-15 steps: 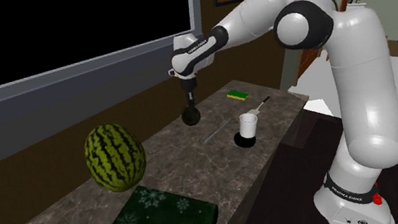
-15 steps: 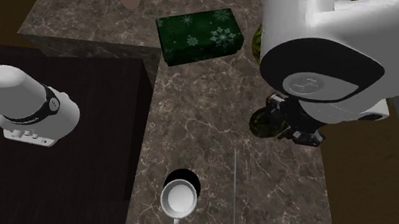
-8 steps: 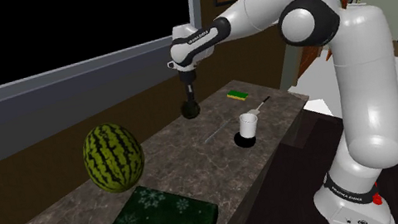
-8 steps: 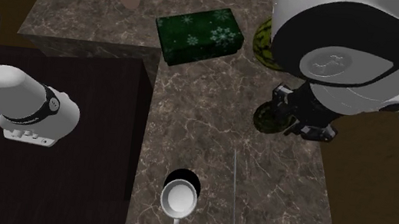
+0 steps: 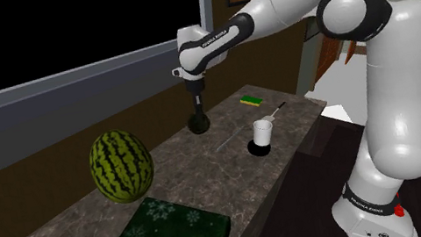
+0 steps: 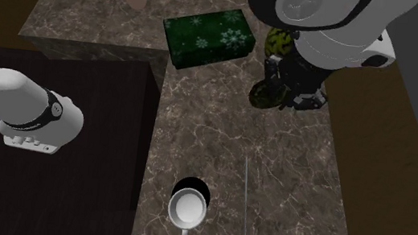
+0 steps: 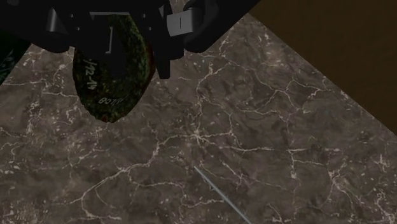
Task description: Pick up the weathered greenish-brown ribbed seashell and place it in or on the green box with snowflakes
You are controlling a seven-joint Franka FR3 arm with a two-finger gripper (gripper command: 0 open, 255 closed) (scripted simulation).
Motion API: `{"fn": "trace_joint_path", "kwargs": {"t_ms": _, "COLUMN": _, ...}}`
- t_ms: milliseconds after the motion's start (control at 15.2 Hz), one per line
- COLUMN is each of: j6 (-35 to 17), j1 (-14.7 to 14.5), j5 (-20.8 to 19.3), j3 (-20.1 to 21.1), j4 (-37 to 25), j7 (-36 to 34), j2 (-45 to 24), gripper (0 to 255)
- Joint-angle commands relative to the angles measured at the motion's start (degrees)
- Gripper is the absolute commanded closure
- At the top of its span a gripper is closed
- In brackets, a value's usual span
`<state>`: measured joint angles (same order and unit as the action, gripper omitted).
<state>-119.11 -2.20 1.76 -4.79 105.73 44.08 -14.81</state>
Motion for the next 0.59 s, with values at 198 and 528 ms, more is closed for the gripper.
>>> {"fn": "trace_joint_path", "kwargs": {"t_ms": 198, "j6": -1.2, "j1": -3.8, "j5": -0.7, "j3": 2.2, "j4": 5.7, "j7": -6.3, "j2": 4.7, "gripper": 255}}
{"fn": "trace_joint_path", "kwargs": {"t_ms": 528, "j6": -1.9, "j1": -7.4, "j5": -1.1, "j3": 4.8, "j4": 10.1, "j7": -12.7, "j2": 8.4, "gripper": 255}}
